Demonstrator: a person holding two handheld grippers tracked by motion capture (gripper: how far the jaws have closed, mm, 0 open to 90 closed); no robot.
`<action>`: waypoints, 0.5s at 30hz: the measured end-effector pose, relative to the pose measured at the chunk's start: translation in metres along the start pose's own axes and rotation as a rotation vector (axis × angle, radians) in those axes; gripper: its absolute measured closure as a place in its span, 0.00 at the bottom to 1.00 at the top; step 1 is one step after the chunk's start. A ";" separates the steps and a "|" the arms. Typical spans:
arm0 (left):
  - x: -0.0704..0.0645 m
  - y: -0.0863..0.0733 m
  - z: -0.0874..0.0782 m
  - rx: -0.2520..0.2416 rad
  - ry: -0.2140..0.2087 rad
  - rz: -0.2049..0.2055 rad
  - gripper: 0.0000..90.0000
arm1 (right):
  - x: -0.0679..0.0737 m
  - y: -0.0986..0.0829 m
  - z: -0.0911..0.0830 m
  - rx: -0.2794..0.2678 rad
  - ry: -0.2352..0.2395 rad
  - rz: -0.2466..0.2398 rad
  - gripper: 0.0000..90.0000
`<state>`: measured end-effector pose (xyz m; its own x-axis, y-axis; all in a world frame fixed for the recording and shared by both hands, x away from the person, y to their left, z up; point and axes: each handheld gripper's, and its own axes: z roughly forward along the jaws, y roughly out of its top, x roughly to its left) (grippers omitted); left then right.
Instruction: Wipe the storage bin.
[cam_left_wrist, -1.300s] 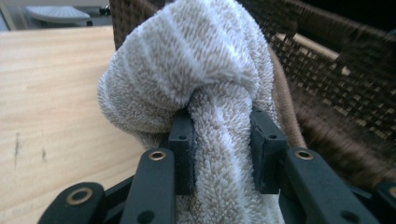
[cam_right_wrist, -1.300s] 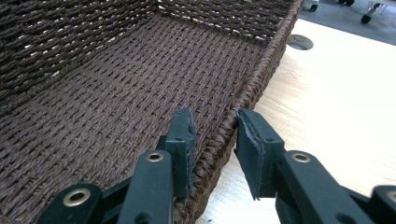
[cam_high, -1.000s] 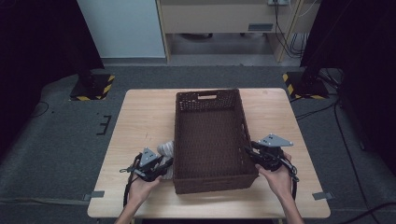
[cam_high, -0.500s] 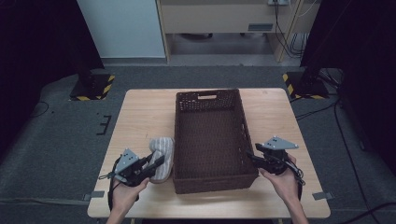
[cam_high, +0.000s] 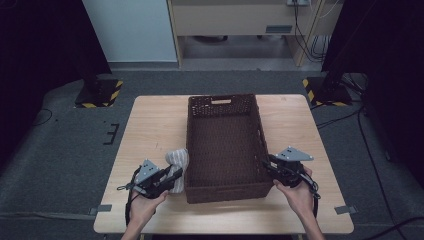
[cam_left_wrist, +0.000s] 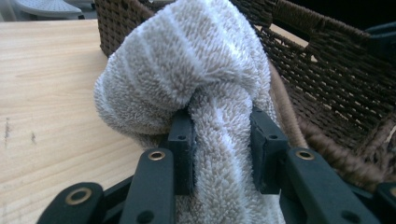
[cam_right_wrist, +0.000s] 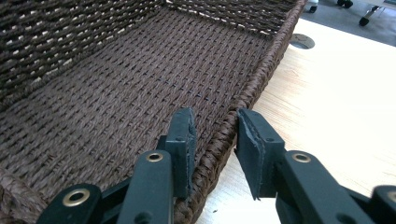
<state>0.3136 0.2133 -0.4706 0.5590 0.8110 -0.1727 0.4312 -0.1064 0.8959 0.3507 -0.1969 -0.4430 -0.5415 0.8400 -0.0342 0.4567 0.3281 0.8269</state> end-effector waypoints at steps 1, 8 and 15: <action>0.000 -0.002 0.001 0.002 0.002 0.000 0.72 | 0.000 0.000 0.000 -0.004 0.001 0.003 0.74; 0.006 -0.020 0.012 0.109 0.028 0.012 0.72 | 0.000 -0.001 0.000 -0.010 0.001 0.009 0.74; 0.007 -0.025 0.017 0.139 0.034 0.020 0.72 | -0.001 -0.002 0.000 -0.014 0.009 0.011 0.72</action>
<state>0.3186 0.2118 -0.5008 0.5448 0.8269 -0.1393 0.5154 -0.1991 0.8335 0.3507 -0.1986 -0.4442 -0.5424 0.8399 -0.0199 0.4530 0.3124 0.8350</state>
